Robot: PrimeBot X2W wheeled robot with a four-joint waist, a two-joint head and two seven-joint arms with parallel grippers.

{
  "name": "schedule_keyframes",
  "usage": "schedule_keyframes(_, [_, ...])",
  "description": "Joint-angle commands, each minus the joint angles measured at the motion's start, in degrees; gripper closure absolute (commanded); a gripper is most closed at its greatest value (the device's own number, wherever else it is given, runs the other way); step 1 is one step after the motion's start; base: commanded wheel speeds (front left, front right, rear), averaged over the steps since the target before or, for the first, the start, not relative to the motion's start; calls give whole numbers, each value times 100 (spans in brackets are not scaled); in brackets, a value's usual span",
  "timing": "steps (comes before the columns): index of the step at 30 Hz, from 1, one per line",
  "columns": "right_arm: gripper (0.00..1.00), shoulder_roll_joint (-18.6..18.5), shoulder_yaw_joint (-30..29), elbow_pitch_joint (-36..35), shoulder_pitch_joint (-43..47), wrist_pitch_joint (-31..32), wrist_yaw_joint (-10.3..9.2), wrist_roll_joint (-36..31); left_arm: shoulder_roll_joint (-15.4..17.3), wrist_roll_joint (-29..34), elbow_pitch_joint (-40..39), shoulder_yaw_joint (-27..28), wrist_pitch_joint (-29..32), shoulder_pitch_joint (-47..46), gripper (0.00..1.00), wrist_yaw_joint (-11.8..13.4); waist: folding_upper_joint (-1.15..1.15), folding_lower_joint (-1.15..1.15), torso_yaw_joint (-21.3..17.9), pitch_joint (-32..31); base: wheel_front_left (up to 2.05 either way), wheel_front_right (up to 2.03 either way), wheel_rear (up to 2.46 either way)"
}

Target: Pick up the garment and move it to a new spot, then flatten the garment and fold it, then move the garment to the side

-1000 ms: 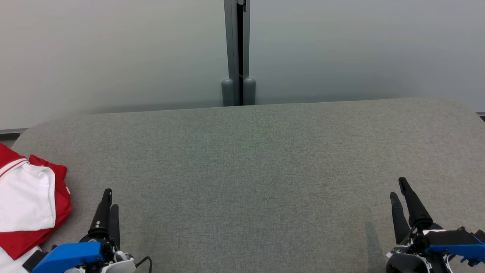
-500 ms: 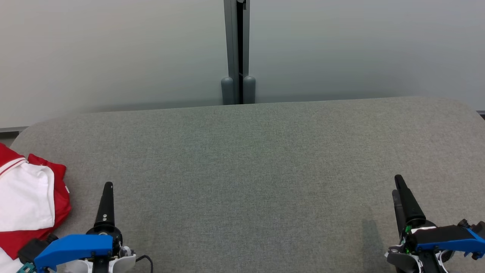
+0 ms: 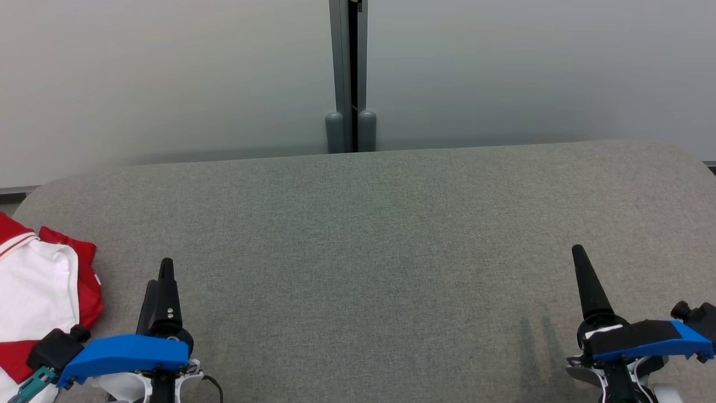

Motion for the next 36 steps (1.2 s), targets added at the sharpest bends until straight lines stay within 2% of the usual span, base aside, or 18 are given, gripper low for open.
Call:
schedule_keyframes(1, [0,-59,29,-103,-189,-69,9,-250,49,251,-67,-30,-63,-181,0,-6,0,0,-2,2,0,0,0])
schedule_keyframes(16, [0,-2,58,163,-271,-362,10,-1805,63,1765,128,-229,-359,-239,0,-3,0,0,-28,23,0,0,0])
schedule_keyframes(36, [0,56,127,490,-265,-691,11,-3376,81,3194,463,-519,-688,-182,0,112,0,0,-58,15,0,0,0])
